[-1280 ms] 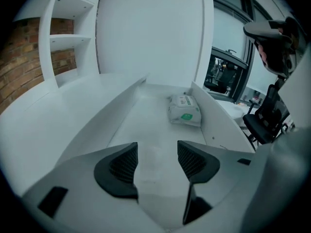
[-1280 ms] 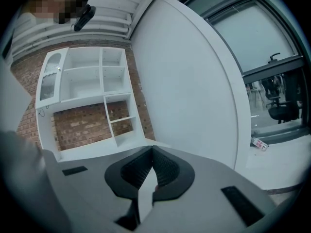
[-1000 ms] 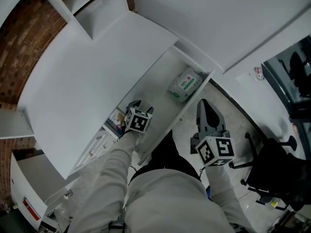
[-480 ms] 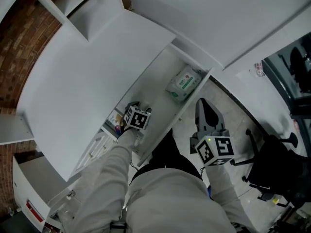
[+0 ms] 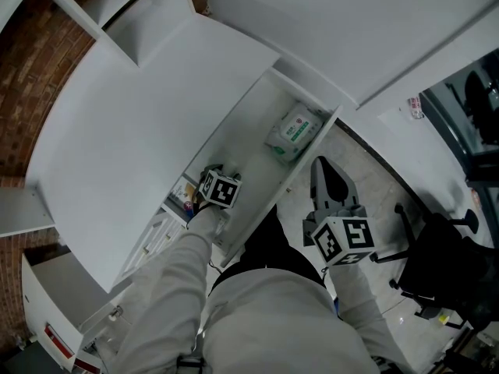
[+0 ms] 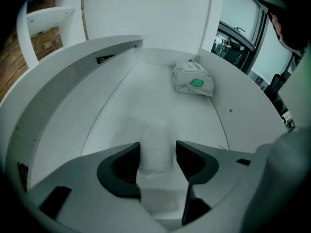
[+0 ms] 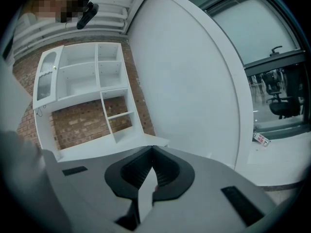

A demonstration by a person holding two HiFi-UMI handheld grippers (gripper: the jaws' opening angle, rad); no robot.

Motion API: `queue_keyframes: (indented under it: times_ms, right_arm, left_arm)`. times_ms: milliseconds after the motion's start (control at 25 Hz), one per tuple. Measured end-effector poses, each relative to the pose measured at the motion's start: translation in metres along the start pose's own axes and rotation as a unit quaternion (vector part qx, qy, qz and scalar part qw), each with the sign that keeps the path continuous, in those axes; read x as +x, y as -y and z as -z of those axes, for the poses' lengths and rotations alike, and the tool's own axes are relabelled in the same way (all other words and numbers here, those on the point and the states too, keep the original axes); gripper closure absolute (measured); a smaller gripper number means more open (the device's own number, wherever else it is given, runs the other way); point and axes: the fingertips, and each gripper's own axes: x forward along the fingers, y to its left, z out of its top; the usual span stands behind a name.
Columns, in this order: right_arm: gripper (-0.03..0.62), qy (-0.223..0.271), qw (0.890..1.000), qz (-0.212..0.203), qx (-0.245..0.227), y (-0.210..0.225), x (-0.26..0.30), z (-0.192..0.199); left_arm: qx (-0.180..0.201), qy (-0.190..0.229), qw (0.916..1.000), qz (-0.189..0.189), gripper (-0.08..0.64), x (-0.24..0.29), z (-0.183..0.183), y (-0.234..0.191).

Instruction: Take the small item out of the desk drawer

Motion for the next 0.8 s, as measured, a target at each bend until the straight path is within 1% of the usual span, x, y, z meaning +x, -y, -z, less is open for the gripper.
queue_keyframes:
  times_ms: [120, 240, 320, 440, 600, 800]
  right_arm:
    - [0.565, -0.001, 1.000, 0.000, -0.001, 0.000, 0.000, 0.001]
    - [0.565, -0.001, 1.000, -0.001, 0.000, -0.001, -0.001, 0.001]
    - [0.565, -0.002, 1.000, -0.002, -0.001, -0.002, -0.001, 0.001]
    - [0.565, -0.002, 1.000, -0.004, 0.000, -0.003, -0.002, 0.001]
    - [0.565, -0.002, 1.000, -0.009, 0.000, -0.009, -0.002, 0.004]
    - [0.565, 0.000, 1.000, -0.016, -0.001, -0.017, -0.005, 0.003]
  left_arm:
    - [-0.001, 0.000, 1.0000, 0.000, 0.318, 0.000, 0.000, 0.000]
    - [-0.002, 0.002, 1.0000, -0.003, 0.362, -0.001, 0.000, 0.000]
    - [-0.002, 0.006, 1.0000, -0.002, 0.364, -0.004, -0.002, 0.001]
    - [-0.001, 0.018, 0.9998, -0.008, 0.365, -0.014, -0.011, 0.001]
    - [-0.017, 0.031, 0.9994, -0.006, 0.365, -0.026, -0.018, 0.002]
    - [-0.019, 0.066, 0.9977, -0.006, 0.367, -0.050, -0.035, 0.007]
